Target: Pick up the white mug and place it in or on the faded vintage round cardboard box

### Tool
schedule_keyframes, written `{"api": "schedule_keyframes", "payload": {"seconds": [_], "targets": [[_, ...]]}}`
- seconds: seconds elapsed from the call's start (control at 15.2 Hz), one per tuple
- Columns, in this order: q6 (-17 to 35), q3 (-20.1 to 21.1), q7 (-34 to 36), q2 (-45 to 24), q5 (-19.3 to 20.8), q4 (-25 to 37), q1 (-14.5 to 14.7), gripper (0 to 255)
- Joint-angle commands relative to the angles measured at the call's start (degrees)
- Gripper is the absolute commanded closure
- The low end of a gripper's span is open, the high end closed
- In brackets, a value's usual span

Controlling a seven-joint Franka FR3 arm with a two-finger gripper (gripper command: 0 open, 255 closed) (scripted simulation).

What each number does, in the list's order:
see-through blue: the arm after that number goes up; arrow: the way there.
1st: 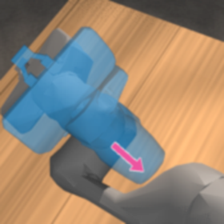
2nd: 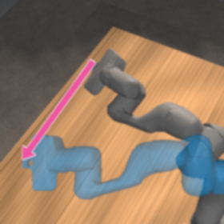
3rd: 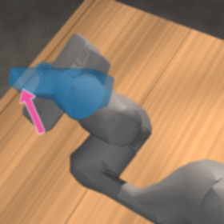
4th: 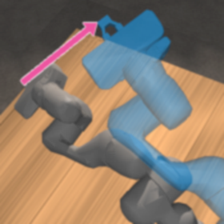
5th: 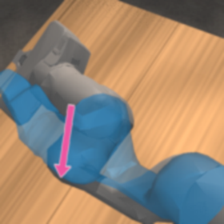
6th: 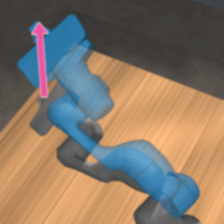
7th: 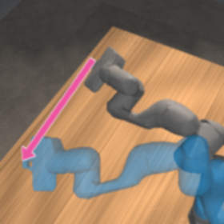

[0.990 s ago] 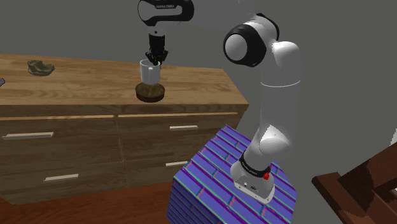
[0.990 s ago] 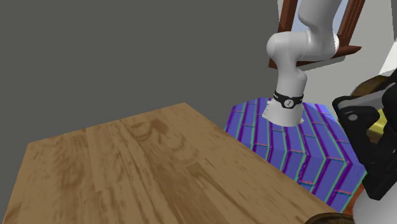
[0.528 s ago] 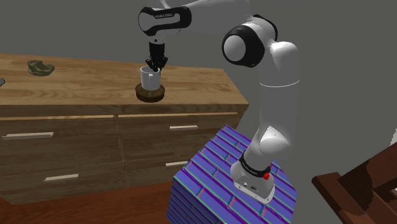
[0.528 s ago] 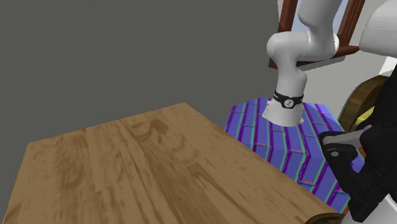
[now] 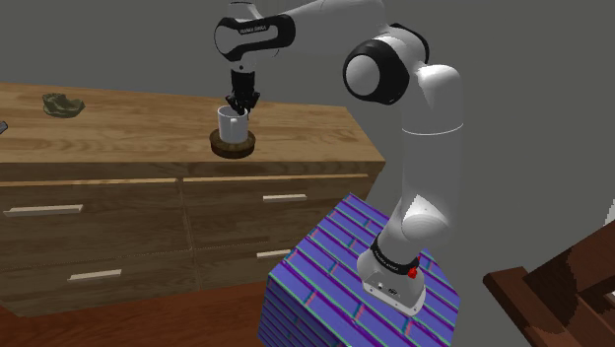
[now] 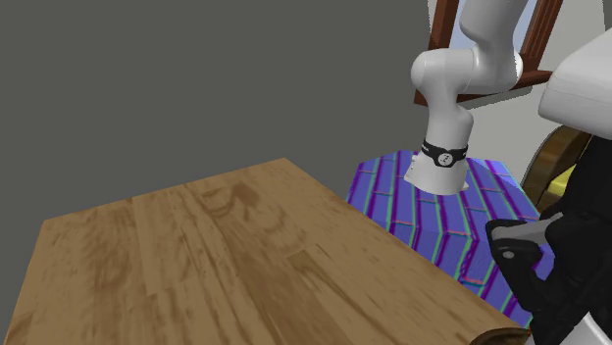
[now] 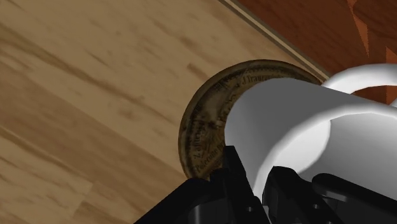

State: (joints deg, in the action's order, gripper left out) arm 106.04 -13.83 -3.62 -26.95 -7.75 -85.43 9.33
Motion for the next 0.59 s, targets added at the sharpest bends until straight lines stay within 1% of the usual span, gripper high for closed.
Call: {"api": "schedule_keyframes", "payload": {"seconds": [0.0,0.07,0.4,0.53], "targets": [[0.0,0.0,0.0,0.0,0.0,0.0,0.0,255],[0.0,0.0,0.0,0.0,0.0,0.0,0.0,0],[0.0,0.0,0.0,0.0,0.0,0.0,0.0,0],[-3.7,-0.1,0.2,0.3,0.2,3.5,-0.2,0]]}}
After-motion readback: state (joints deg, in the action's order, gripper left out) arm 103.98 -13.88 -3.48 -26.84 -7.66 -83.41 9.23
